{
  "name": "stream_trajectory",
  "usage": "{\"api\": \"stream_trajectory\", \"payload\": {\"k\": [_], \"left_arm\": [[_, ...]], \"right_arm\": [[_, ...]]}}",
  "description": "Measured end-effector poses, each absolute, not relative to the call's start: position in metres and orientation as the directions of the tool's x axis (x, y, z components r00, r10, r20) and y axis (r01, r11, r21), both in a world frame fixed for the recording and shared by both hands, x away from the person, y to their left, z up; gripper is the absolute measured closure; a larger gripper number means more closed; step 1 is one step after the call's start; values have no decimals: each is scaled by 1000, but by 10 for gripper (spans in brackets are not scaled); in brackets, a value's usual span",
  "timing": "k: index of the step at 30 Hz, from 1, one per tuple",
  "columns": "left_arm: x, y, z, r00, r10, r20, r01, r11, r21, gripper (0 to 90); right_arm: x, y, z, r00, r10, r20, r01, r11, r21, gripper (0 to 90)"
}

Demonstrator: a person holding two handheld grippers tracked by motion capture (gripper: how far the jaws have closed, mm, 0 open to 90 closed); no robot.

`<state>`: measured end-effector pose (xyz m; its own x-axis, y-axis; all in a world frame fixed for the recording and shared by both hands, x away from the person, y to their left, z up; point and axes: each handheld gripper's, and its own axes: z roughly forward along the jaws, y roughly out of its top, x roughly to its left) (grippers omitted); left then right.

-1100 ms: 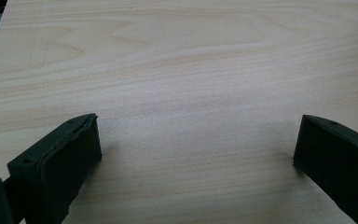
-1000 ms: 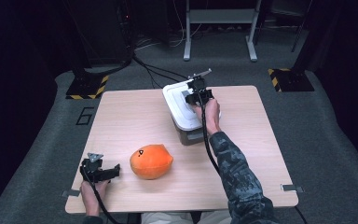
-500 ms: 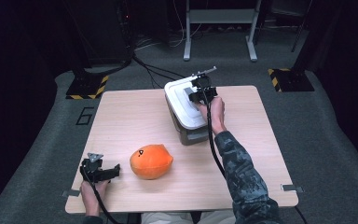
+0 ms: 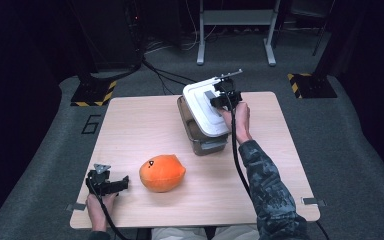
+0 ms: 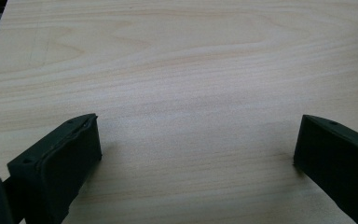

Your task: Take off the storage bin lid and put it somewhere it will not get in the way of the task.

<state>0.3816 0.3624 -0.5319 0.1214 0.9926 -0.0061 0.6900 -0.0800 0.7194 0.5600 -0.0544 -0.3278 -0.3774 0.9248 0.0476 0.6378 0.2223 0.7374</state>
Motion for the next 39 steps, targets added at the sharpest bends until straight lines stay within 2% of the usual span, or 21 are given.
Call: {"api": "stream_trajectory", "payload": {"k": [39], "left_arm": [[382,362,-532,121,993,-6,690,-80,719,4]], "right_arm": [[550,-132,-317,-296,955,31,624,169,763,668]]}}
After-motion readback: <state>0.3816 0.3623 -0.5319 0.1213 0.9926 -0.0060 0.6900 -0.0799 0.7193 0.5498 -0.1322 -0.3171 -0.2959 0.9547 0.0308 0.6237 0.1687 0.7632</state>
